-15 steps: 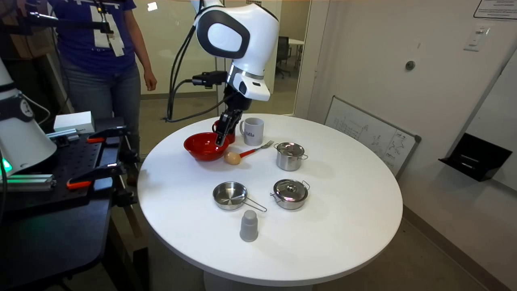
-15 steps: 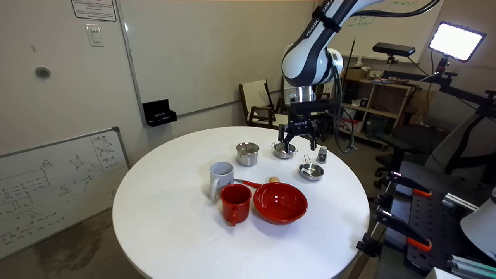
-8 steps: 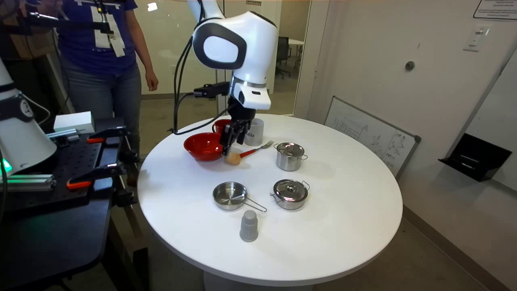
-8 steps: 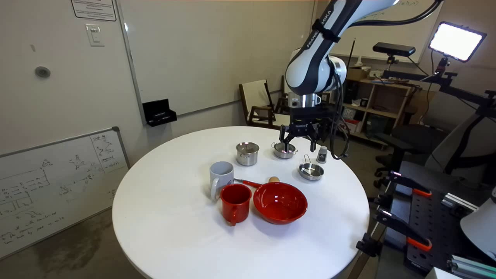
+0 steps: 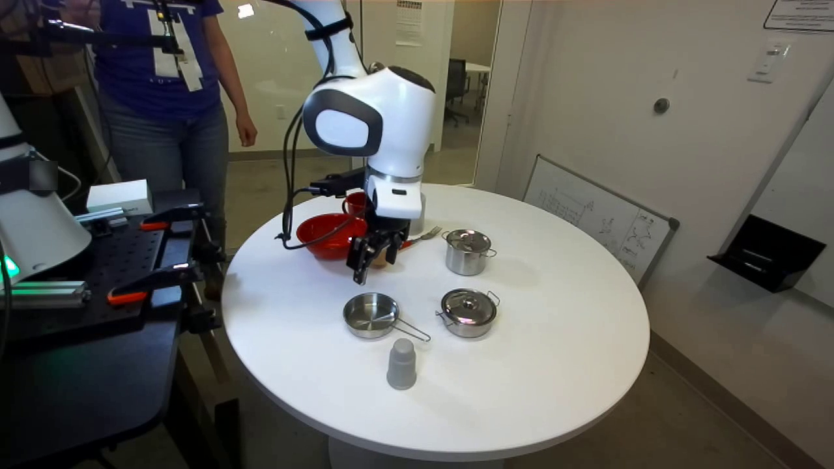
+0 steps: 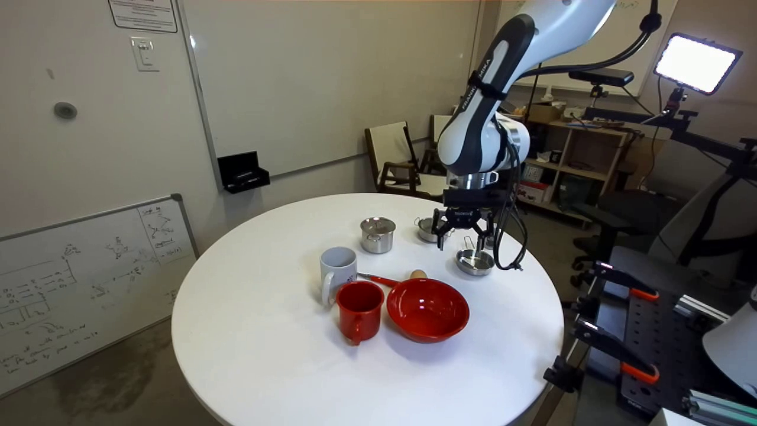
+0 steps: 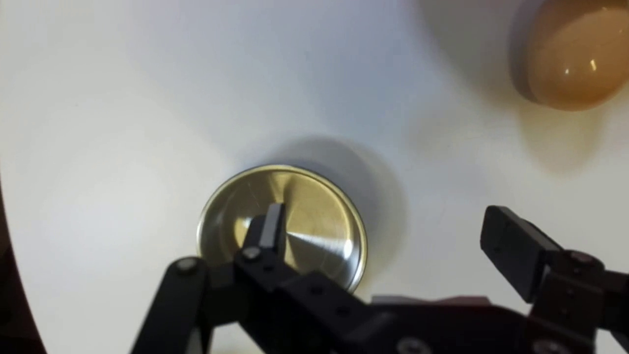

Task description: Move the pan away from you

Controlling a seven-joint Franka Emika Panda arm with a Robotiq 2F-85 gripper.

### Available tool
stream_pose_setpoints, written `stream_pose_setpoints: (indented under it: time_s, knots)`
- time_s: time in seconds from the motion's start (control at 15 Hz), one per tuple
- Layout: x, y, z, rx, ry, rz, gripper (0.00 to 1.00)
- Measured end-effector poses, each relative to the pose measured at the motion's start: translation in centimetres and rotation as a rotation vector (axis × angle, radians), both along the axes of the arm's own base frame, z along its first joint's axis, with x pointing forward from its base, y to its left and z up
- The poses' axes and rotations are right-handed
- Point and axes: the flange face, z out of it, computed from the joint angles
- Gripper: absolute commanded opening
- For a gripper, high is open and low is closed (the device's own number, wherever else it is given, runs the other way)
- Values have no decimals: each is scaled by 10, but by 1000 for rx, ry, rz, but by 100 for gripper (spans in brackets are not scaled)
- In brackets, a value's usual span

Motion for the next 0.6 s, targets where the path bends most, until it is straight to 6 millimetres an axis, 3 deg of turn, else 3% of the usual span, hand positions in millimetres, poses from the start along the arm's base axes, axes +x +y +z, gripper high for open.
stream_pose_setpoints:
  time_s: [0.6]
  knots:
    - [-5, -7, -26, -61, 12, -94, 100]
